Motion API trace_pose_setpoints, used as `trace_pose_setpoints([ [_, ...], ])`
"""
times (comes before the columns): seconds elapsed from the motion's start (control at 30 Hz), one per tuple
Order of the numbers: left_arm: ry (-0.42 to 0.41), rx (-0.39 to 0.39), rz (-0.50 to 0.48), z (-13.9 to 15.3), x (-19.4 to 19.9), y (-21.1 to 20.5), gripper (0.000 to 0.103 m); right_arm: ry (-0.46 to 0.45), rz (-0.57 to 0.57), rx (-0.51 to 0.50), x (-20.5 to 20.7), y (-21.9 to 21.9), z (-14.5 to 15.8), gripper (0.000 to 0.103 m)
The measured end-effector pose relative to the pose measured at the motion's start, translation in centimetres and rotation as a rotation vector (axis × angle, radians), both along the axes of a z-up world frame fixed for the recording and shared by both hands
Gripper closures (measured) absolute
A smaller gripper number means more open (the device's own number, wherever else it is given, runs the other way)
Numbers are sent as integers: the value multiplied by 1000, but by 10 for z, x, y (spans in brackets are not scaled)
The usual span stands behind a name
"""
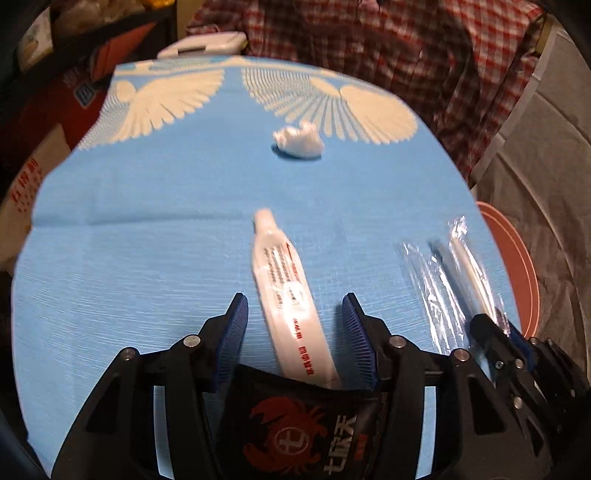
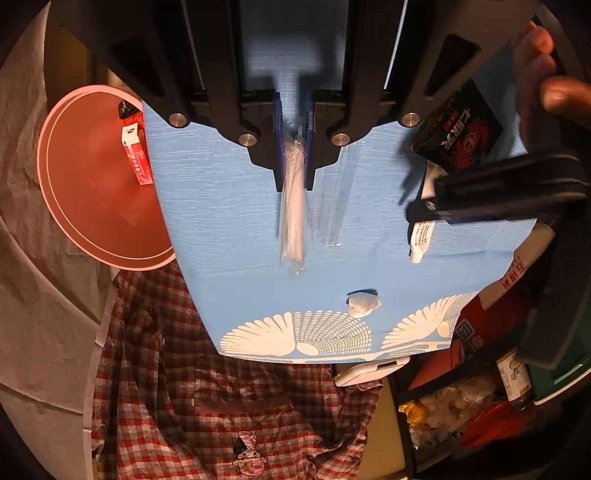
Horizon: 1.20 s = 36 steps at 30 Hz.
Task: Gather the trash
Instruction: 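Grasp the clear straw wrappers with the right gripper while the left gripper grasps the white tube, then lift and carry the straw wrappers and white tube over the pink bucket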
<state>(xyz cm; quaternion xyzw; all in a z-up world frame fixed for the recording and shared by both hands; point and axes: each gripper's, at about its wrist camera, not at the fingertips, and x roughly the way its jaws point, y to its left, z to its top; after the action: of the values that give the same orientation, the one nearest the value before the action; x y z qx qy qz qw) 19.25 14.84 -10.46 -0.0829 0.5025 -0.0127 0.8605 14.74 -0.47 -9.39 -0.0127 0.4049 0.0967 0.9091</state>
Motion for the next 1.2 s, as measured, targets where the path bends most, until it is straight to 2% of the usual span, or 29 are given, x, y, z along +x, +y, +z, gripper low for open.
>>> trace_pose_setpoints([
  [0.1,2,61,-20,-3,3,-9,50,1,2,2,1,1,-1,93],
  [0.13,3,59,-17,-3,4,-10,53,1,2,4,1,2,-1,93],
  [0.2,6,53,1,0,6,-9,74,-1,2,4,1,4,-1,94],
  [0.23,7,46,5,0,8,-8,75,-1,2,6,2,3,-1,94],
  [0.3,-2,31,19,3,10,-6,75,0,2,12,2,3,-1,94],
  [0.43,-52,51,31,16,11,-6,76,0,-2,19,2,2,2,94],
  [0.77,-210,33,116,72,0,10,76,-44,-15,32,-5,-3,26,93],
  [0.97,-253,28,125,95,-11,13,76,-64,-18,40,-7,-13,52,93],
  [1.2,-289,37,111,114,-27,10,76,-134,-1,44,-9,-26,105,93],
])
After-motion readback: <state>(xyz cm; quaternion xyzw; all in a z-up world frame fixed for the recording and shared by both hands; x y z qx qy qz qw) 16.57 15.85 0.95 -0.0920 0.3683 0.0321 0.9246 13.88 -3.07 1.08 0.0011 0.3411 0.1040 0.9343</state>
